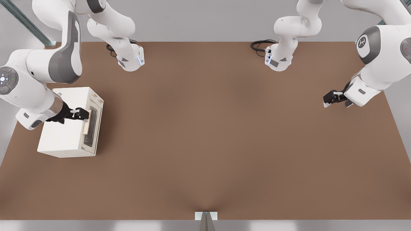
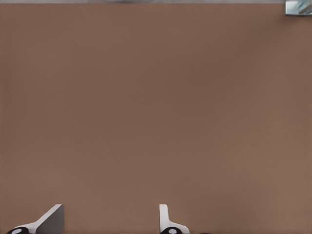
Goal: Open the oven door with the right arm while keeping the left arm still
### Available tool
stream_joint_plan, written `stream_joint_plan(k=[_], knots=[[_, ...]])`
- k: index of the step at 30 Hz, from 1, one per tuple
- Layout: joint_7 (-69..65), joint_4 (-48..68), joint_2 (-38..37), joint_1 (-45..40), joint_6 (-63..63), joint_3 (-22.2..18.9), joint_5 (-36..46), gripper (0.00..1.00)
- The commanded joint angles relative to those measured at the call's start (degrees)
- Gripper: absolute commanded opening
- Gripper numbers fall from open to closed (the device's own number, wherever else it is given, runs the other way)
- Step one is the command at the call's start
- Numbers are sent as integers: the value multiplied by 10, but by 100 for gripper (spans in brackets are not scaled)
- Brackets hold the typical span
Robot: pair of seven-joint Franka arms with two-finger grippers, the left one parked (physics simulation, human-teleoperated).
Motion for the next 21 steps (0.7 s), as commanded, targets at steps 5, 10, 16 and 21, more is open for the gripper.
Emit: stream_joint_plan(k=[5,10,16,21], knots=[[-52,0,17,18,-3,4,-24,93],[0,-7,164,153,-172,11,-374,0],[173,-193,109,136,6,3,-428,0],[205,-298,62,138,-3,3,-426,0]])
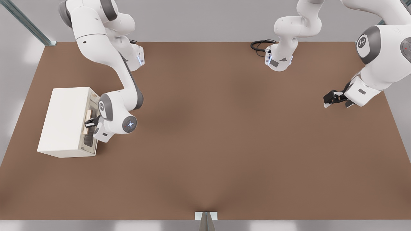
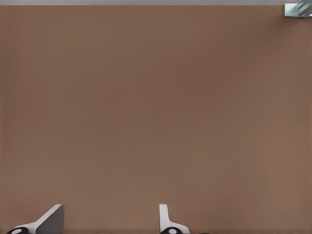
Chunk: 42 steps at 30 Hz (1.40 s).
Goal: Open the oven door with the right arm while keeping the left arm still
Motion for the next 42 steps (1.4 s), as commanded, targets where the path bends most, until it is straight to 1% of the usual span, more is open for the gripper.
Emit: stream_joint_plan(k=[1,4,11,15,25,32,34,36,38,39,40,41,42], knots=[[138,-40,-14,-6,53,-1,-15,0],[136,-47,-18,-13,74,-13,-30,0],[139,-74,-15,-21,95,-19,-39,0],[138,-77,-14,-21,106,-35,-53,0],[140,-93,-4,-22,137,-37,-56,0],[140,-95,-6,-19,135,-38,-58,0],[159,-94,-7,-7,130,-36,-54,0],[192,-89,-9,6,108,-12,-33,0],[204,-73,-9,7,79,22,2,0],[152,-45,-9,3,68,23,30,0],[40,31,-7,-9,31,19,105,0],[9,123,3,-4,-43,22,133,0],[-25,176,3,-6,-70,22,191,0]])
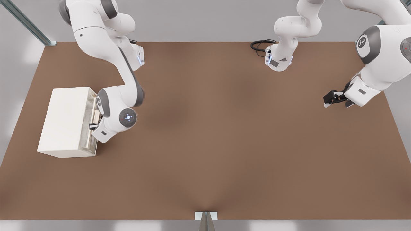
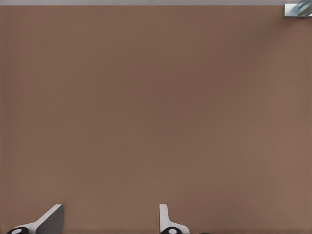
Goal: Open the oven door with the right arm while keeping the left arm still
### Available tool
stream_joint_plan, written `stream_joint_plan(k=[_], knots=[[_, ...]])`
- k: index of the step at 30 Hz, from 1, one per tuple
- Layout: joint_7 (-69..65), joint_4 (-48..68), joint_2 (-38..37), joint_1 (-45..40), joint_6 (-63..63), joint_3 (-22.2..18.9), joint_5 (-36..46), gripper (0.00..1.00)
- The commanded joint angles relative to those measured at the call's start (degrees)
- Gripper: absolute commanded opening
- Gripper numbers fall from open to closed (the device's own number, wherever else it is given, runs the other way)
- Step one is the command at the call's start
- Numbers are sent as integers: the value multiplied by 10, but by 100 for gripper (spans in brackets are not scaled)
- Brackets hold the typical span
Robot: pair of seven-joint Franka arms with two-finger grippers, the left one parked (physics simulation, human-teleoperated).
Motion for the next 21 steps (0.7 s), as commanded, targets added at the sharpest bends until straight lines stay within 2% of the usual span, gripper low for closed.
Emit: stream_joint_plan(k=[1,2,3,4,6,8,10,12,14,21], knots=[[-194,84,2,-12,-122,-1,147,0],[-219,115,2,-52,-123,-1,230,0],[-219,133,2,-61,-126,-1,259,14],[-216,150,3,-76,-121,-2,281,100],[-217,214,7,-117,-113,-7,299,100],[-218,238,5,-122,-111,-7,306,100],[-220,236,-11,-124,-107,-6,316,100],[-221,178,-50,-165,-66,-2,344,100],[-216,172,-53,-169,-55,26,340,100],[-222,177,-49,-168,-62,16,341,100]])
